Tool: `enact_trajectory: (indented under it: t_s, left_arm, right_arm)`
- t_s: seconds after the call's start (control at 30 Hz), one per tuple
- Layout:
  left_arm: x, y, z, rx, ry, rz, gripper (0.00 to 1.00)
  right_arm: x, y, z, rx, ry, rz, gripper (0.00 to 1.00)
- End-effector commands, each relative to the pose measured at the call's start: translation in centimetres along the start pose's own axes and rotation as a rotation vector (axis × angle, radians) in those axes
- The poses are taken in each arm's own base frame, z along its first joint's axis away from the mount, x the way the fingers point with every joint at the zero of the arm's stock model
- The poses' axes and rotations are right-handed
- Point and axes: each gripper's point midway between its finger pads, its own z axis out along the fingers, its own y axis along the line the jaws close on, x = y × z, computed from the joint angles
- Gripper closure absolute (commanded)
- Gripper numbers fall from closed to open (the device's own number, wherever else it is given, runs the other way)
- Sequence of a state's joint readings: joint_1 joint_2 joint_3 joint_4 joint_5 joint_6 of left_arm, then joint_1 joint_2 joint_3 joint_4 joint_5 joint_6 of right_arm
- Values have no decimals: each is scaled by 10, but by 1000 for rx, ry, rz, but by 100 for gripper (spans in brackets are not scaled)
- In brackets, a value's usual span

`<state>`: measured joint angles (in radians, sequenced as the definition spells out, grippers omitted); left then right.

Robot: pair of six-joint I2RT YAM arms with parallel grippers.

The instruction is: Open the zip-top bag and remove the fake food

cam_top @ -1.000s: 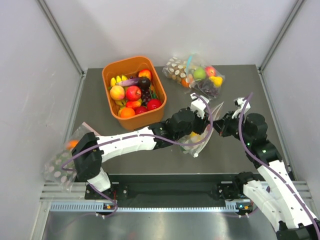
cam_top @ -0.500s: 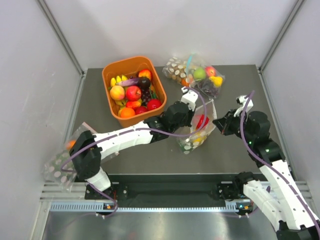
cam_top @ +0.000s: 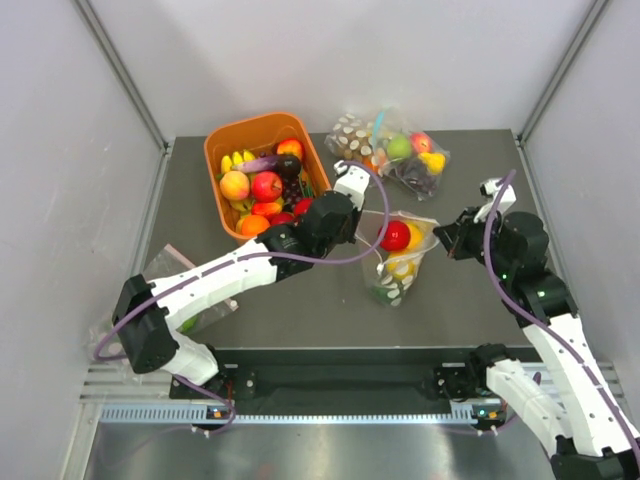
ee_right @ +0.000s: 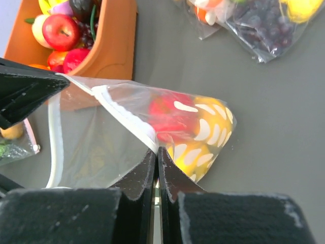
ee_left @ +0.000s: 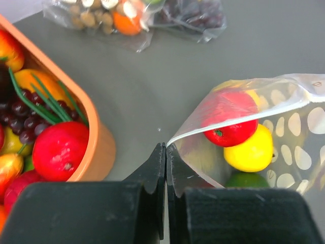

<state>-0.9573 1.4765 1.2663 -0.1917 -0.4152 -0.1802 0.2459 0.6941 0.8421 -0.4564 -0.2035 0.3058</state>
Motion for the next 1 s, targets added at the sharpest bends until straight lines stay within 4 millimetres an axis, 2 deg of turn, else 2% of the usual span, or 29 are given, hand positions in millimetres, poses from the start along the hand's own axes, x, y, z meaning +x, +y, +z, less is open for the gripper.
enact_trajectory:
  t_s: [0.0, 0.1, 0.17, 0.27, 0.3, 0.37, 0.43, 0.53, 0.63, 0.7, 0.8, 0.9, 0.97]
  left_arm:
    - [14, 27, -6, -112, 43, 38, 100]
    - [25, 16, -3, -55, 61, 38, 100]
    - [21, 3, -2, 4, 45, 35, 100]
    - [4, -13, -4, 61, 3, 34, 100]
    - [-8, -16, -6, 71, -20, 31, 100]
    - [-20, -25, -10, 100, -45, 40, 72]
    - [-38, -34, -16, 133, -79, 38, 49]
    - [-58, -44, -28, 175, -120, 36, 38]
    - [-76, -53, -46, 219, -167, 25, 38]
    - [-87, -61, -57, 270, -202, 8, 42]
    - [-92, -81, -65, 381, -197, -17, 50]
    - [-76, -102, -53, 450, -123, -9, 59]
    - [-65, -109, -45, 463, -75, -11, 61]
  right_arm:
    - [1, -10, 5, 34, -19, -14, 100]
    - [19, -10, 11, 10, 20, 6, 100]
    - [26, -6, 16, -23, 33, 20, 100]
    - [26, 0, 18, -61, 32, 35, 100]
    - [25, 2, 18, -72, 29, 33, 100]
    - [19, 6, 18, -86, 15, 33, 100]
    - [17, 7, 18, -93, 10, 34, 100]
    - [13, 10, 20, -106, 5, 39, 100]
    - [12, 13, 22, -119, 10, 42, 100]
    - [11, 13, 23, -119, 10, 42, 100]
    - [11, 13, 22, -121, 9, 44, 100]
    - [9, 15, 20, -126, 6, 40, 100]
    - [9, 16, 17, -130, 6, 38, 100]
